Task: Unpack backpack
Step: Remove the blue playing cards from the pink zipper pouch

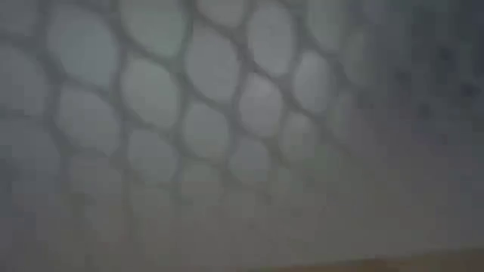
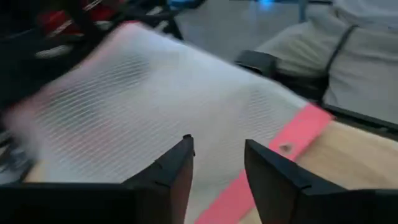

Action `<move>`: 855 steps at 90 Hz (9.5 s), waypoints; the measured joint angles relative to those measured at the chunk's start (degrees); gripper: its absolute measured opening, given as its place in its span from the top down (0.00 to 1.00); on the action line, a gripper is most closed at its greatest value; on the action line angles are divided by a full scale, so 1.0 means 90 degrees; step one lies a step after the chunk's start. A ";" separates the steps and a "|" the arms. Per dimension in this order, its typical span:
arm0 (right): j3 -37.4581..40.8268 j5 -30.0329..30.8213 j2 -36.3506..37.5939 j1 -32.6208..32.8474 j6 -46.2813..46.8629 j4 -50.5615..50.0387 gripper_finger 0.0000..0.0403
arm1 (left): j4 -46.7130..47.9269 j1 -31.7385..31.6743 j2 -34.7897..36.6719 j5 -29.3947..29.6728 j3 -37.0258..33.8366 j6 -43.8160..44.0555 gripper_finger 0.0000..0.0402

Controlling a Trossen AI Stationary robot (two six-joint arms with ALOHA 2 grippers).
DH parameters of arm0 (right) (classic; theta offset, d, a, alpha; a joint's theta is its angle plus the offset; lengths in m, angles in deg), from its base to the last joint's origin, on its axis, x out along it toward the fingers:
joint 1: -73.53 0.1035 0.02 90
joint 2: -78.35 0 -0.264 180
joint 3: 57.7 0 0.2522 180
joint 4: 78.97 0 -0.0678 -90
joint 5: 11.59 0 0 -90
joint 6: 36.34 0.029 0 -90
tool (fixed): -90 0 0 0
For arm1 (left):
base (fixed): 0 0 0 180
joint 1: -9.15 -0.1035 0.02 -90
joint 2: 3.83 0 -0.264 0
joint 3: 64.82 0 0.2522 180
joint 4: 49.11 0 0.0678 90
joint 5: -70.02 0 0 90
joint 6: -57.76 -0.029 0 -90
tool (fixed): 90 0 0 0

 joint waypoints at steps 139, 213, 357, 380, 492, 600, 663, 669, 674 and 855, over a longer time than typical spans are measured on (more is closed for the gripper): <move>0.0007 -0.0647 0.0007 -0.0945 -0.1286 0.0678 1.00 | -0.1652 0.0521 -0.2168 0.2827 0.0012 -0.0414 0.99; 0.0007 -0.0832 0.0007 0.0052 -0.0981 0.0105 1.00 | -0.0950 -0.0215 -0.0484 0.1895 -0.1393 -0.0399 1.00; -0.0028 -0.1688 -0.0320 -0.0689 -0.3011 0.1253 0.18 | -0.2286 -0.0495 0.0055 -0.0055 -0.2620 0.0326 1.00; -0.0043 -0.1659 -0.0239 -0.0533 -0.2201 0.0312 0.18 | -0.2219 -0.0483 0.0055 -0.0055 -0.2618 0.0454 1.00; -0.1030 -0.0677 -0.0237 -0.0027 -0.1663 -0.1039 0.18 | -0.2378 -0.0483 0.0929 0.1410 -0.2513 -0.0071 0.96; -0.1032 -0.0351 -0.0614 -0.0279 -0.1641 -0.1000 0.18 | -0.2194 0.1409 0.1112 0.3394 -0.2301 0.0692 0.48; -0.1035 -0.0320 -0.0617 -0.0765 -0.1793 -0.0973 0.18 | -0.2992 0.1986 -0.2303 0.5124 -0.0173 0.0595 0.48; -0.1035 -0.0324 -0.0614 -0.0763 -0.1813 -0.0961 0.18 | -0.2608 0.1893 -0.2471 0.5170 0.0069 0.0688 0.48; -0.1035 -0.0323 -0.0614 -0.0753 -0.1874 -0.0959 0.18 | -0.2477 0.1852 -0.2511 0.5239 0.0141 0.0819 0.51; -0.1056 -0.1278 -0.0979 -0.1096 -0.0669 -0.0698 0.18 | 0.1022 0.2463 -0.1291 0.5321 0.0110 0.1746 1.00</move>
